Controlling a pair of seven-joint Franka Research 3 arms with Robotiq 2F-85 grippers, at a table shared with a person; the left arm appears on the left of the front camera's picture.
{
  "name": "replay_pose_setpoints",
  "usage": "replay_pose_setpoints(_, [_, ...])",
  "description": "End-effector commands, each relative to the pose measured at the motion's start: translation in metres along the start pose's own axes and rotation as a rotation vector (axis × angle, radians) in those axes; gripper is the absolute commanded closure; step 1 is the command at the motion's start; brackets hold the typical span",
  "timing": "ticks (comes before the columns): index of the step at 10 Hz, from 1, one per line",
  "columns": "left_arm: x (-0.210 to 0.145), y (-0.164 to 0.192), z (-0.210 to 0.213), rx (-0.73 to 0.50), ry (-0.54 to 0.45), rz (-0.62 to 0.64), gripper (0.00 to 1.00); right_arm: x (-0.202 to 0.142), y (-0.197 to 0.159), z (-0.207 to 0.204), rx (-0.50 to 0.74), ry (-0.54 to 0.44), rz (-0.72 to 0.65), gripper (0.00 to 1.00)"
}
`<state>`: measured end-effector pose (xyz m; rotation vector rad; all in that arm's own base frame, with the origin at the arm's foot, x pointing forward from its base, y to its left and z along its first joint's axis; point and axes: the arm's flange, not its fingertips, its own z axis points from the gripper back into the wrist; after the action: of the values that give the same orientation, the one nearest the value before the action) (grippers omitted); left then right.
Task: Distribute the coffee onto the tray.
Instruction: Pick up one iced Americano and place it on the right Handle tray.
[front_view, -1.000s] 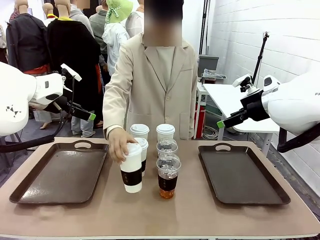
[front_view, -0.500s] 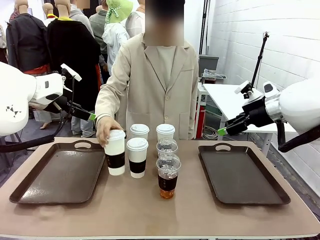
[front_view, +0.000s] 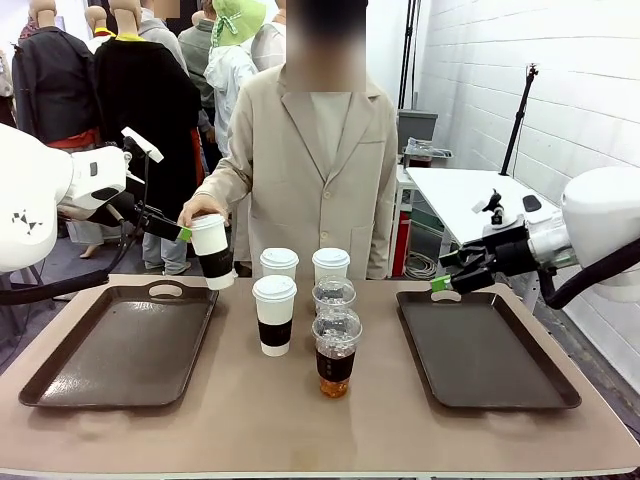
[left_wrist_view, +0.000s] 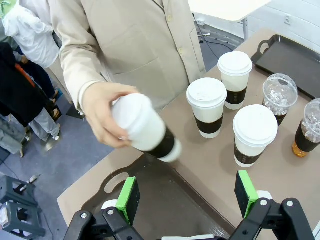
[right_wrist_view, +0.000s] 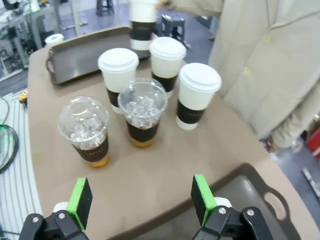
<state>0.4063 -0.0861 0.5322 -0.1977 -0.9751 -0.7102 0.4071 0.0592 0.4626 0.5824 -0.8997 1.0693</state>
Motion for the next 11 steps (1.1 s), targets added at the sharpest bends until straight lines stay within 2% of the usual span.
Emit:
replay_pose_setpoints(1, [0.0,-0.001,0.002,0.003,0.01,-0.002,0.0,-0.033,0.014,-0.023,0.089,-0.053,-0.001,0.0])
replay_pose_setpoints(2, [0.0,-0.001,0.002,0.003,0.01,-0.002,0.0,-0.035,0.014,-0.026,0.081,-0.032,-0.022,0.0])
replay_pose_setpoints(3, [0.0,-0.001,0.002,0.003,0.01,-0.002,0.0,-0.034,0.013,-0.027,0.011,0.046,-0.049,0.0])
replay_pose_setpoints(4, [0.0,-0.001,0.002,0.003,0.01,-0.002,0.0,-0.026,0.012,-0.027,-0.117,0.2,-0.063,0.0])
replay_pose_setpoints(5, [0.0,-0.001,0.002,0.003,0.01,-0.002,0.0,-0.022,0.0,-0.021,0.063,-0.014,-0.035,0.0])
replay_pose_setpoints(10, [0.0,-0.001,0.002,0.003,0.01,-0.002,0.0,-0.017,0.005,-0.018,0.056,-0.009,-0.049,0.0])
replay_pose_setpoints(11, [0.0,-0.001,0.002,0.003,0.01,-0.002,0.0,-0.02,0.003,-0.024,0.091,-0.093,-0.021,0.0])
